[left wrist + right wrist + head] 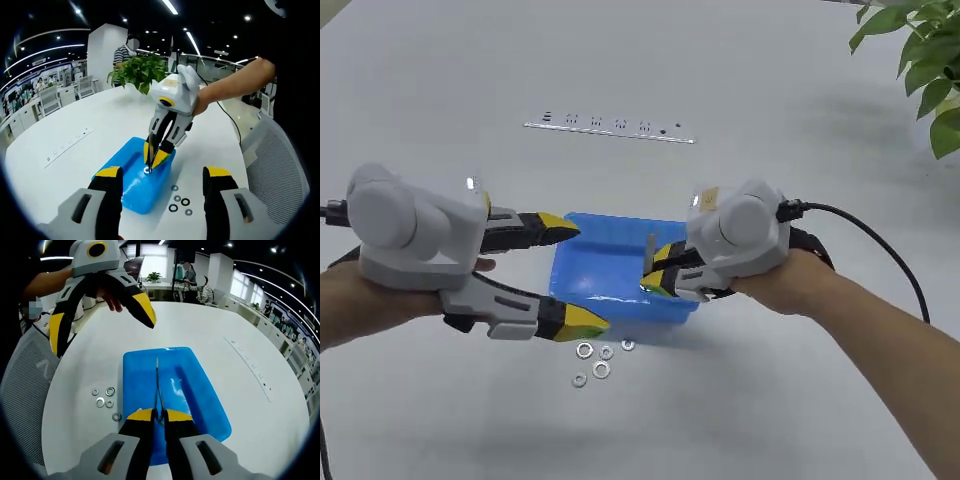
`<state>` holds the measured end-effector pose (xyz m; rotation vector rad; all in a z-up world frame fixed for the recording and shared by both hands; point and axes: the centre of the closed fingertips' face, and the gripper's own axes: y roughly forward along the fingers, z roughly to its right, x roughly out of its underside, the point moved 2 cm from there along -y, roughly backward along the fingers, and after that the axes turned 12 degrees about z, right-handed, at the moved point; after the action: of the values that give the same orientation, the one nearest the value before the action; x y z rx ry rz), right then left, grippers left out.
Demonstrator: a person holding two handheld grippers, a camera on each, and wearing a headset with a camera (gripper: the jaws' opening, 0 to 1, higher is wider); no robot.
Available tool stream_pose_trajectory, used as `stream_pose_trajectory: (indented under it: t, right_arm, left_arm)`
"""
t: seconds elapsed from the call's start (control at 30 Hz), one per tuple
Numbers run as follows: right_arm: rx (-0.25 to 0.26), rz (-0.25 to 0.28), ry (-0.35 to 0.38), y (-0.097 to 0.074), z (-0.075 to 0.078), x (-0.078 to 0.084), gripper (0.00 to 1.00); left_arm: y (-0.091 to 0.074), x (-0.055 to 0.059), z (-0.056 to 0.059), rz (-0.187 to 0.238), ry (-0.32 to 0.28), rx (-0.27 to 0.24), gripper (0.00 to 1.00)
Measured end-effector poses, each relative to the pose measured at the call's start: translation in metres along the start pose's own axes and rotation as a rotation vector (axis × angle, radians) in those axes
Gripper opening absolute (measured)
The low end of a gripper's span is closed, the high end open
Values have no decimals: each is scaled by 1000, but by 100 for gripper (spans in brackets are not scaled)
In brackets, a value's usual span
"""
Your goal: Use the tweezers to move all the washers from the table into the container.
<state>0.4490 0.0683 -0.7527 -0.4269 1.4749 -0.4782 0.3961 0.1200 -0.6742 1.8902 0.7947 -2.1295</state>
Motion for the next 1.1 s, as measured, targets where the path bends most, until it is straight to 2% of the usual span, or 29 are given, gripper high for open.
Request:
stream_pose_trajectory:
  t: [0.23, 0.33, 0.43, 0.7, 0.87, 1.1]
  right_arm:
    - [-10, 4, -3, 2, -1, 2, 8]
    - [-9, 5, 0, 2, 0, 2, 8]
    - [-12, 0, -4, 2, 0, 2, 8]
    - [-14, -2, -12, 2, -1, 2, 8]
    - [-21, -2, -27, 2, -1, 2, 8]
    - [-41, -10, -57, 2, -2, 2, 9]
  left_arm:
    - [14, -6, -5, 2, 15, 45, 54]
    - [21, -8, -6, -2, 26, 66, 44]
    - [29, -9, -9, -12, 33, 69, 37]
    - [45, -8, -11, -24, 61, 100, 27]
    - [52, -6, -15, -40, 91, 99, 20]
    - [61, -12, -13, -29, 121, 129, 11]
